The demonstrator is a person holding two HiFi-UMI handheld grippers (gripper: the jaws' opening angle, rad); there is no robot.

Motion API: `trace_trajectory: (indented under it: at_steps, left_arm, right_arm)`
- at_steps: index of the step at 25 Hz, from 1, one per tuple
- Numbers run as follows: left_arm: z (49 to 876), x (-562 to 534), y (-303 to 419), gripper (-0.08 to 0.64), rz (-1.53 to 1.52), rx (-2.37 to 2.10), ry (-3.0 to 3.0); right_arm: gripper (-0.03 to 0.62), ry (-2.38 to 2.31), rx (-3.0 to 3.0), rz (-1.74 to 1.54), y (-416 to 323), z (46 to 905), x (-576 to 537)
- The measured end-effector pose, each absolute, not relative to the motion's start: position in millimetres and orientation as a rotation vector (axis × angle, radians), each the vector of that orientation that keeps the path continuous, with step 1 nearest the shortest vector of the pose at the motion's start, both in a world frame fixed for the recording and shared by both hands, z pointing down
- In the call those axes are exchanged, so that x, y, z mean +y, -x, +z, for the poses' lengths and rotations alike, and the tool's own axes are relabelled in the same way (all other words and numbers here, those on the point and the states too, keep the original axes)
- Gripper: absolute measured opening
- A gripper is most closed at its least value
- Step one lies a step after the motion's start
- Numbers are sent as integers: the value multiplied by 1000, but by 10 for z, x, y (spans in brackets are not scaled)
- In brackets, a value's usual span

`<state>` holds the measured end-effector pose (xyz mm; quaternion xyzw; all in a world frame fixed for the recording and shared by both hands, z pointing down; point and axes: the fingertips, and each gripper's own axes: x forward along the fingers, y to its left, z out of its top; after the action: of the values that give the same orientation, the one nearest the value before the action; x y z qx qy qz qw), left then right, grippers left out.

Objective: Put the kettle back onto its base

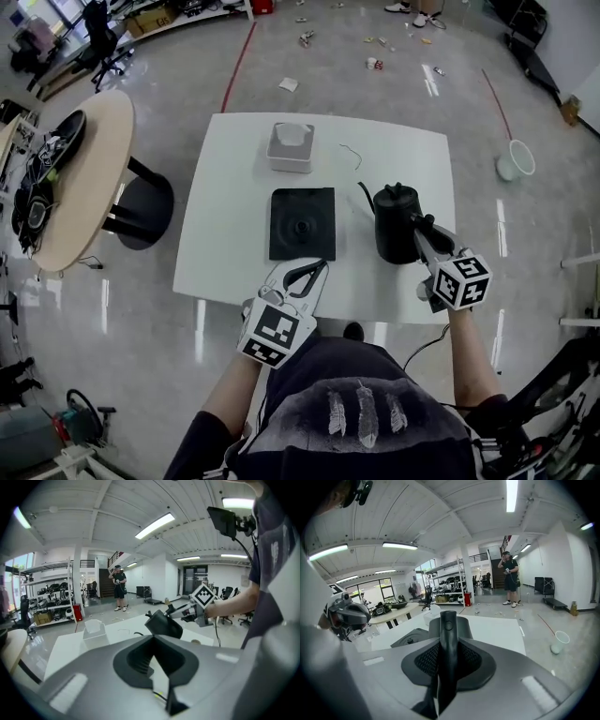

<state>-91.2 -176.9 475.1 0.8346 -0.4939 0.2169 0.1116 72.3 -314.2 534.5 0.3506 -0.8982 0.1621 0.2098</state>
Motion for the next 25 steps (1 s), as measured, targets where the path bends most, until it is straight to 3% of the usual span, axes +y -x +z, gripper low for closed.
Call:
trace_trajectory:
  at_steps: [10, 25]
  left_arm:
    - [4747, -1704, 1185, 0, 596, -1566, -2338]
    - [4752, -1491, 1617, 0, 568, -1712, -2202]
  right_arm:
    - [64, -829, -2608, 364, -402, 4900, -3209]
    - [64, -449, -2829, 320, 661, 4381, -2947]
